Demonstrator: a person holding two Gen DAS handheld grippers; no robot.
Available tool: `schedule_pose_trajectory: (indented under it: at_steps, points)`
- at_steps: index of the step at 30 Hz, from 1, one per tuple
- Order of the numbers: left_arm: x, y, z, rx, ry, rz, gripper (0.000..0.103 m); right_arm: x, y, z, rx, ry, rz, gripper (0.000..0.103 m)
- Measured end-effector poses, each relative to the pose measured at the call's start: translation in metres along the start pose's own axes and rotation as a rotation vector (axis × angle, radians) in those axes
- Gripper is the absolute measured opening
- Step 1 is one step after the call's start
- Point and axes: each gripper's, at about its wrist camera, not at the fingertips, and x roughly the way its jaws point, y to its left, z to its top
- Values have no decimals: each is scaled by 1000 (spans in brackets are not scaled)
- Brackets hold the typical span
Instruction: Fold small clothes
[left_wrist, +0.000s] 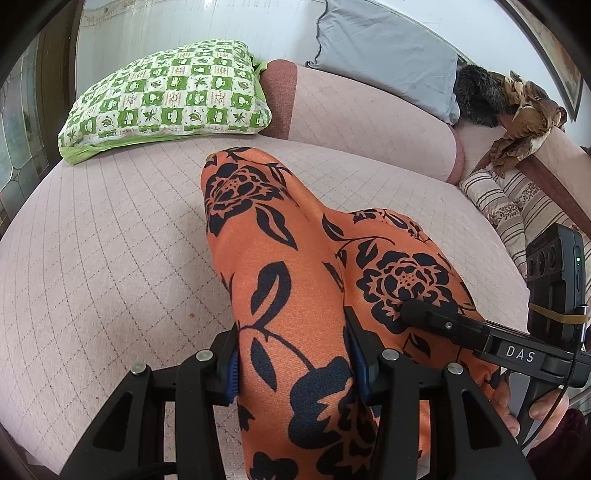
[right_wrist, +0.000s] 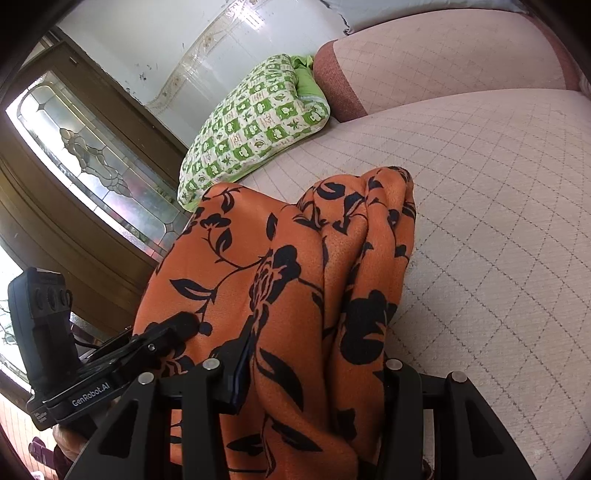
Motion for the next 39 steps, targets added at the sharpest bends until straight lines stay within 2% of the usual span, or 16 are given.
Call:
schedule_pose_trajectory:
  at_steps: [8,9,16,39]
  points:
    - [4,-1,4,-8,25,10,48,7,1,2,2,31,-19,48]
    - [4,-1,5,-23,64,22,48,8,1,3,2,34,-22,48]
    - [7,0,8,-35,90,25,48,13,2,6,3,55,-35,48]
    - [15,0,11,-49,112,42,49,20,3,7,9,75,-53,48]
